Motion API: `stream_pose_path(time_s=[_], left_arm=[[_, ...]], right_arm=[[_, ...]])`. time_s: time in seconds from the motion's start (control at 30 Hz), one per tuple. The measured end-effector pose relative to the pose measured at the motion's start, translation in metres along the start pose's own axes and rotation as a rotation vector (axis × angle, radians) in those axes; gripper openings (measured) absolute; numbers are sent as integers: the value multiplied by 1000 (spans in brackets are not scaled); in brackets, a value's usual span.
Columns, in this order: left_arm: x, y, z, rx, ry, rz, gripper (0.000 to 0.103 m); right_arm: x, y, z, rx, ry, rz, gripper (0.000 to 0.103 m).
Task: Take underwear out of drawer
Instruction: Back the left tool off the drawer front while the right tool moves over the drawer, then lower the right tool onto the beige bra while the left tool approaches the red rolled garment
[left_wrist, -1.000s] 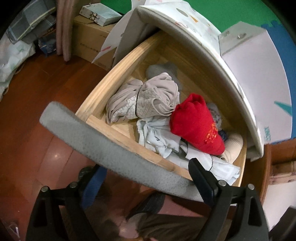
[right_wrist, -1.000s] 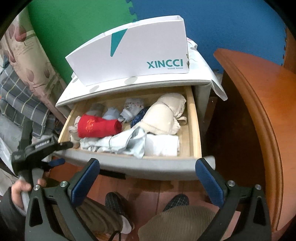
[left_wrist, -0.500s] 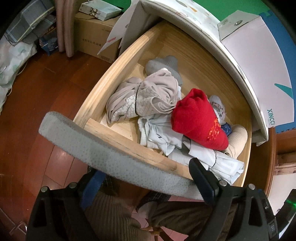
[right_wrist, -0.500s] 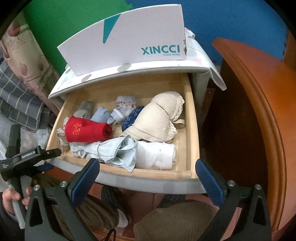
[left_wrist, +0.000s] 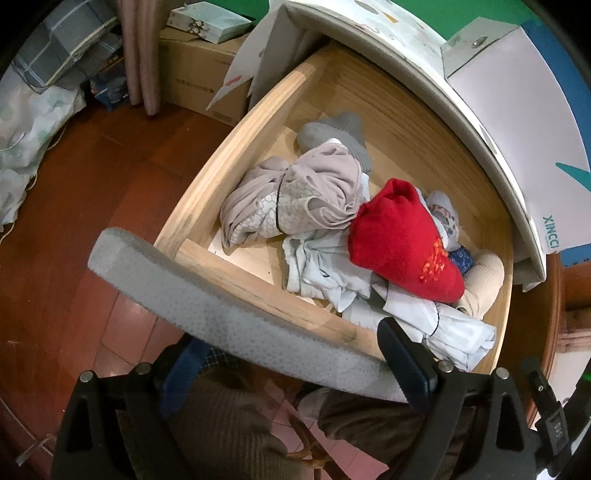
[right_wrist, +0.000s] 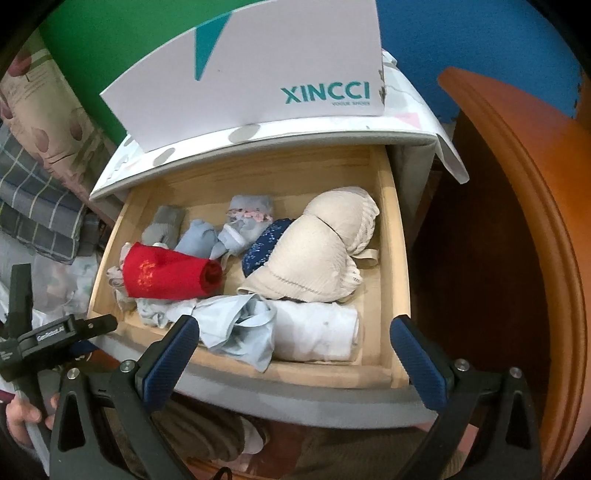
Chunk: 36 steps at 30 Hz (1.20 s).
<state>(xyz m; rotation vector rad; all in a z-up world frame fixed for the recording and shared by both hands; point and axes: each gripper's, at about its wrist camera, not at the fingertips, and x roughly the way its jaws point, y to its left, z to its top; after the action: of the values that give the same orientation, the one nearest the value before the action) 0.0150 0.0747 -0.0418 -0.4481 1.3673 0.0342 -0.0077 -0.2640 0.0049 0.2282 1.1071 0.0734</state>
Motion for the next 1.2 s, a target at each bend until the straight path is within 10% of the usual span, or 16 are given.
stream_pose_path(time_s=[0.57,0.8,1.2], left_arm=[[-33,-19,-9,122,-89,115,93],[-78,-62,-17,425,-332,232,92],[-61,-90,19,594,-286,41,92]], right_arm=[[5,-1,-3,11,0,51,102],[5,0,-2,9,-5,48,102],[26,-15,19,83,126,36,94]])
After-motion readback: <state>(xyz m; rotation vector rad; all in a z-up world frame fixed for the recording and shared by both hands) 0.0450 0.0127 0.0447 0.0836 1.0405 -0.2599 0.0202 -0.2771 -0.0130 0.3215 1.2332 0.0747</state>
